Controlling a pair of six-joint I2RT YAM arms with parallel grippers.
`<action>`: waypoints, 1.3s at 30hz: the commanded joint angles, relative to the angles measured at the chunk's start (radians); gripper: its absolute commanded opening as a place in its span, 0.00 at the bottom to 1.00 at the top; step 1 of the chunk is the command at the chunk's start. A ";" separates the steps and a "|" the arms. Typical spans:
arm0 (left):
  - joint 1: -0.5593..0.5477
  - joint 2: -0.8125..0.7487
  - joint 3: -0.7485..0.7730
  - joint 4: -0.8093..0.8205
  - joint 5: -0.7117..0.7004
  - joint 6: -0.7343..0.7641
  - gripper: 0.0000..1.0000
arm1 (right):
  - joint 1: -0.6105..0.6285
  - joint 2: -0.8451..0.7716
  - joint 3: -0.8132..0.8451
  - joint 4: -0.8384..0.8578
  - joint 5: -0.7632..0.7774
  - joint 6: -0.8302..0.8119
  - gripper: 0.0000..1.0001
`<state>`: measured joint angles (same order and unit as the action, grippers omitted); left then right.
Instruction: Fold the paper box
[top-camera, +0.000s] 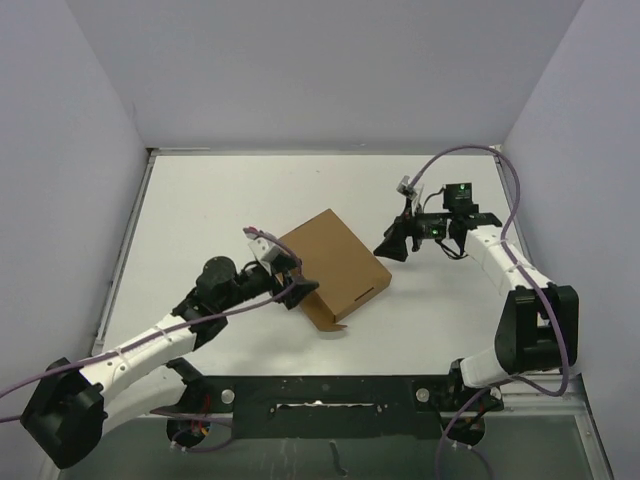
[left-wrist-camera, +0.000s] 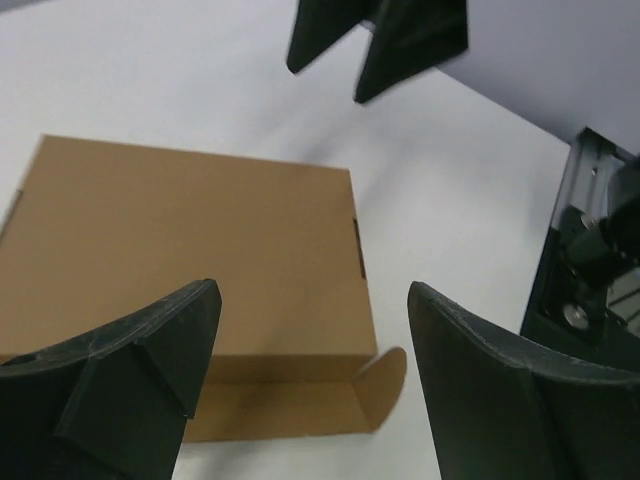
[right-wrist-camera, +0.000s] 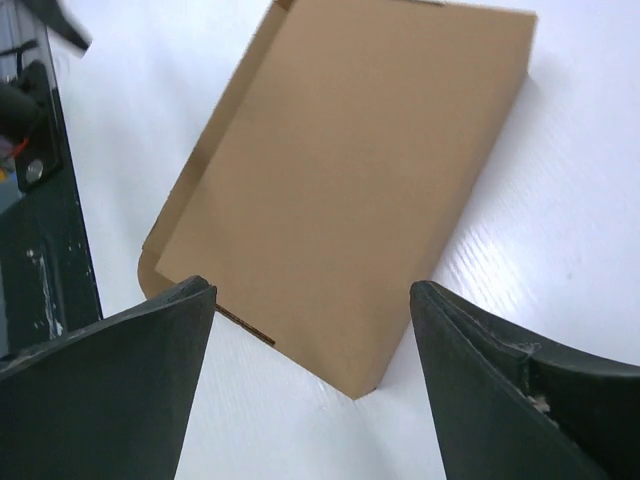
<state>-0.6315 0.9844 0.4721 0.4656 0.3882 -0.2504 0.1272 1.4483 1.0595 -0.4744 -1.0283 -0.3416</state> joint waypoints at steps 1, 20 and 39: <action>-0.125 -0.060 -0.044 0.071 -0.085 0.019 0.73 | -0.066 0.067 -0.029 0.083 -0.045 0.158 0.81; -0.428 0.079 0.017 -0.235 -0.279 0.020 0.55 | -0.078 0.328 0.037 -0.020 -0.022 0.135 0.73; -0.528 0.267 0.125 -0.339 -0.410 0.040 0.53 | -0.077 0.394 0.059 -0.053 -0.011 0.130 0.63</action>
<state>-1.1469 1.2293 0.5480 0.1287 0.0383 -0.2321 0.0521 1.8473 1.0801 -0.5262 -1.0210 -0.2161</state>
